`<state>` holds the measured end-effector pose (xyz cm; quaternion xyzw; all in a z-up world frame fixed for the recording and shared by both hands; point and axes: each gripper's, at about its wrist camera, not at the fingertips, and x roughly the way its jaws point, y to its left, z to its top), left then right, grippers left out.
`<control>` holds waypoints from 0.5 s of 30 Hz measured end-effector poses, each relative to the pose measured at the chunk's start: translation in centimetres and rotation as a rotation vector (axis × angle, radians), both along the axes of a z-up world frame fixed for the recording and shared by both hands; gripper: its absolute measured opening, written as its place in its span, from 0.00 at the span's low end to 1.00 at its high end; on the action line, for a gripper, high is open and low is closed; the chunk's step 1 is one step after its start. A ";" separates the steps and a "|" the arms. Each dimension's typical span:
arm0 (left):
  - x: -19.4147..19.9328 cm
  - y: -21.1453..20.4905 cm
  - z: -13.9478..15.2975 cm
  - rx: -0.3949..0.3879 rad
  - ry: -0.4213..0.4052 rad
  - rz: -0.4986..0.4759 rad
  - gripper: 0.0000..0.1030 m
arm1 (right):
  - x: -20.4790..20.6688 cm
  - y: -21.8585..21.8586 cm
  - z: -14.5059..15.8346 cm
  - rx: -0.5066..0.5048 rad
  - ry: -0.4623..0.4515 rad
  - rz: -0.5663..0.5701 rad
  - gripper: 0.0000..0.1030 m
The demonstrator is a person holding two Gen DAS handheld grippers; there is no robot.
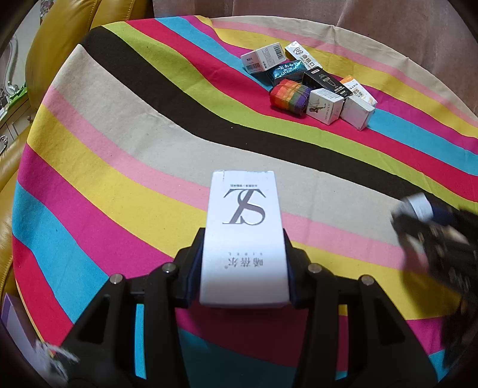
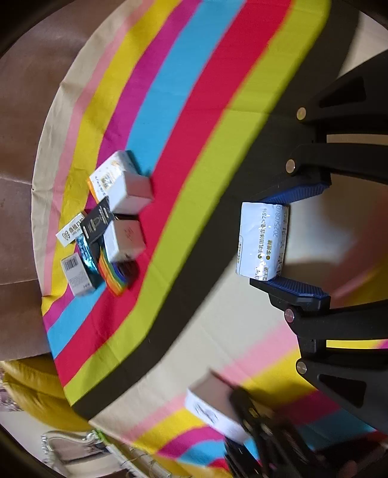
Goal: Organize objects
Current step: 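Carry the S-logo box and soap bar to the storage box and release both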
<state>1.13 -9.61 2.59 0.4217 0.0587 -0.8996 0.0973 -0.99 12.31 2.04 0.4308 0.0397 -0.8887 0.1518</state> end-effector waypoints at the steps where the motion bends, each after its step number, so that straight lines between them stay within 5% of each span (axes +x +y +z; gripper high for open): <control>1: 0.0 0.0 0.0 0.002 0.001 0.001 0.48 | 0.8 0.1 0.0 -0.008 -0.001 -0.006 0.45; 10: 0.1 -0.1 0.0 -0.005 0.003 0.018 0.45 | 6.5 -0.6 0.1 0.028 0.026 -0.021 0.45; 15: 3.4 0.1 0.5 0.000 0.028 0.019 0.44 | 8.7 -1.0 0.9 0.048 0.035 0.025 0.45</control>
